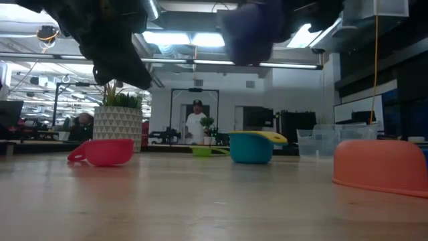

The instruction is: Nest measuring cups in basket

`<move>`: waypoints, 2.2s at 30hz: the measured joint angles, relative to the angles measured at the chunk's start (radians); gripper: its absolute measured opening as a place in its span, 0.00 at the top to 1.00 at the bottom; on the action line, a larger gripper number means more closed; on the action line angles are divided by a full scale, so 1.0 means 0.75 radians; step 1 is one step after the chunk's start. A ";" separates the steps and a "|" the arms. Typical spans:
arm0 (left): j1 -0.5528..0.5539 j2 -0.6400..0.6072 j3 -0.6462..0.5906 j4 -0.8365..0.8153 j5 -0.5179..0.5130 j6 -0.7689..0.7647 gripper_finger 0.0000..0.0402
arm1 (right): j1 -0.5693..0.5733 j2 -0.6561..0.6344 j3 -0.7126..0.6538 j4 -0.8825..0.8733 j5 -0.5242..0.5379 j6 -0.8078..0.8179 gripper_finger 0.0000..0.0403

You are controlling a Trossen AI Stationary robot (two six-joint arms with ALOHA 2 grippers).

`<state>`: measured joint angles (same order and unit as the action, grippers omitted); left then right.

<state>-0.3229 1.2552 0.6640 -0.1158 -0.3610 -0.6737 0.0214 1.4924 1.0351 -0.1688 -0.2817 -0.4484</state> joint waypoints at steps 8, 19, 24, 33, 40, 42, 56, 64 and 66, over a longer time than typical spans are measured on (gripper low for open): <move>0.062 0.003 0.000 0.212 -0.054 0.252 0.84 | -0.188 -0.108 0.094 -0.368 0.005 -0.001 0.90; 0.306 0.003 0.000 0.348 0.129 0.423 0.84 | -0.333 -0.095 0.295 -0.593 0.000 -0.005 0.90; 0.381 0.003 0.000 0.348 0.165 0.425 0.84 | -0.365 -0.064 0.294 -0.607 0.000 -0.008 0.90; 0.423 0.003 0.000 0.346 0.166 0.462 0.84 | -0.403 0.104 0.293 -0.679 0.000 -0.163 0.90; 0.423 0.003 0.000 0.345 0.166 0.462 0.84 | -0.422 0.225 0.293 -0.693 0.002 -0.233 0.90; 0.423 0.003 0.000 0.345 0.166 0.462 0.84 | -0.421 0.248 0.293 -0.689 0.002 -0.251 0.90; 0.423 0.003 0.000 0.344 0.165 0.462 0.84 | -0.456 0.304 0.292 -0.674 0.049 -0.257 0.90; 0.423 0.003 0.000 0.344 0.165 0.462 0.84 | -0.456 0.304 0.292 -0.677 0.050 -0.380 0.86; 0.423 0.003 0.000 0.344 0.165 0.462 0.84 | -0.456 0.304 0.292 -0.677 0.050 -0.394 0.84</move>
<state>-0.0059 1.2575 0.6640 0.1419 -0.2371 -0.3275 -0.3206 1.7206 1.2541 -0.6767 -0.2443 -0.7442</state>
